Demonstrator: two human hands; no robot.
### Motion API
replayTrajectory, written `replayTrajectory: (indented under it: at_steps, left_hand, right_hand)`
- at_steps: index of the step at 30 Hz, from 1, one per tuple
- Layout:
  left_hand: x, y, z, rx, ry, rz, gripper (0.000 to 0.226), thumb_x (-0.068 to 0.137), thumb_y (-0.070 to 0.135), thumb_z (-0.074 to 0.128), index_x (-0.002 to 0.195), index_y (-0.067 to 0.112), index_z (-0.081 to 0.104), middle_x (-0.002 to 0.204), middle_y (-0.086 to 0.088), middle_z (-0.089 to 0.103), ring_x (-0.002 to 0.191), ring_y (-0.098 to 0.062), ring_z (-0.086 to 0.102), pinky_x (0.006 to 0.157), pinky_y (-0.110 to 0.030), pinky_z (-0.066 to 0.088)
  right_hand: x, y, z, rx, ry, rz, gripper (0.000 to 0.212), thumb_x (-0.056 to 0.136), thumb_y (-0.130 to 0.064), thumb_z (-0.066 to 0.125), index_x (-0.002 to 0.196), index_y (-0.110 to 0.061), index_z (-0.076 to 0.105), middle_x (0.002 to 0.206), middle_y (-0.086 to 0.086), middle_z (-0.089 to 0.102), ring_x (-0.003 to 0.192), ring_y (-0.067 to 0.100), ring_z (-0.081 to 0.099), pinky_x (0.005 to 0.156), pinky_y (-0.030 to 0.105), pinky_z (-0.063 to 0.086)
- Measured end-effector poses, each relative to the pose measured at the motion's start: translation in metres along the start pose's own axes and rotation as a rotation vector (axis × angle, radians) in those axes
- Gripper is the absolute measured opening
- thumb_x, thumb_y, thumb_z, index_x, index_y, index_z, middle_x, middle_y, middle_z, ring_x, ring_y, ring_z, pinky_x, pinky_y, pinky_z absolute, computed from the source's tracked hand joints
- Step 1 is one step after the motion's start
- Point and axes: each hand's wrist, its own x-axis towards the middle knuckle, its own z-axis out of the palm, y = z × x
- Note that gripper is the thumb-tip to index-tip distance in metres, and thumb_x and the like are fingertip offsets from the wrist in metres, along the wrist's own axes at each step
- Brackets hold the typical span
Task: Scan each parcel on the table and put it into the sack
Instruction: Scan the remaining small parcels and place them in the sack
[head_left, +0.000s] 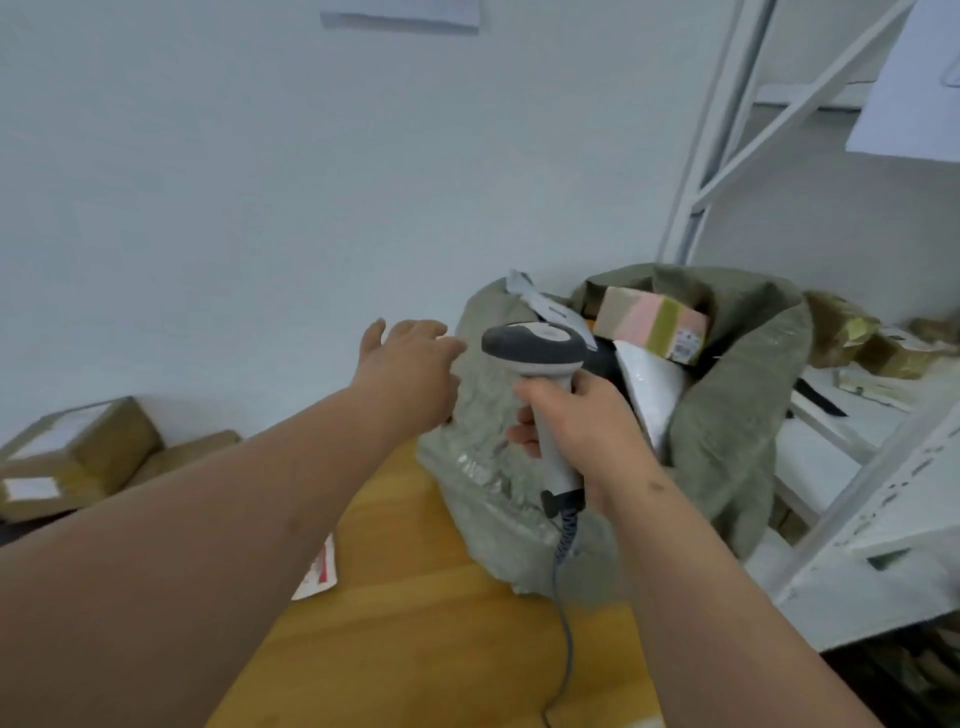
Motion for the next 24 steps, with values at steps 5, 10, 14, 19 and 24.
replayTrajectory:
  at_steps: [5,10,14,19,24]
  left_hand:
    - [-0.088,-0.094,0.019,-0.010,-0.128,-0.168,0.044,0.100,0.035,0.043,0.144,0.035,0.044,0.156,0.005,0.034,0.146,-0.019,0.025,0.120,-0.051,0.004]
    - [-0.159,-0.171,0.046,-0.015,-0.264,-0.359,0.043,0.099,0.040,0.044,0.142,0.038,0.045,0.152,0.009,0.040,0.142,-0.021,0.033,0.120,-0.052,0.009]
    - [-0.192,-0.215,0.064,-0.050,-0.315,-0.486,0.045,0.101,0.042,0.041,0.146,0.037,0.040,0.156,0.010,0.033,0.144,-0.018,0.028,0.122,-0.048,0.007]
    - [-0.201,-0.259,0.086,-0.094,-0.331,-0.607,0.047,0.100,0.043,0.041,0.147,0.037,0.038,0.154,0.010,0.035,0.142,-0.015,0.031,0.119,-0.044,0.012]
    - [-0.186,-0.301,0.105,-0.133,-0.306,-0.746,0.051,0.099,0.041,0.044,0.149,0.035,0.035,0.156,0.009,0.033,0.143,-0.017,0.031,0.121,-0.047,0.011]
  right_hand:
    - [-0.033,0.037,0.095,-0.063,-0.099,0.097,0.020,0.088,-0.028,0.068,0.097,-0.010,0.064,0.086,0.010,0.069,0.072,0.022,0.074,0.080,0.049,0.061]
    - [-0.049,0.071,0.171,-0.126,-0.199,0.160,0.018,0.087,-0.027,0.068,0.094,-0.011,0.064,0.073,0.004,0.070,0.075,0.026,0.075,0.070,0.043,0.059]
    - [-0.047,0.086,0.216,-0.179,-0.283,0.196,0.015,0.087,-0.023,0.066,0.096,-0.011,0.064,0.081,0.004,0.072,0.068,0.016,0.074,0.068,0.035,0.059]
    - [-0.030,0.092,0.262,-0.189,-0.343,0.219,0.010,0.090,-0.020,0.066,0.095,-0.012,0.063,0.088,0.008,0.074,0.077,0.021,0.075,0.059,0.026,0.057]
    - [0.007,0.100,0.303,-0.209,-0.403,0.249,0.015,0.089,-0.024,0.068,0.100,-0.015,0.064,0.089,0.007,0.075,0.070,0.014,0.074,0.074,0.041,0.061]
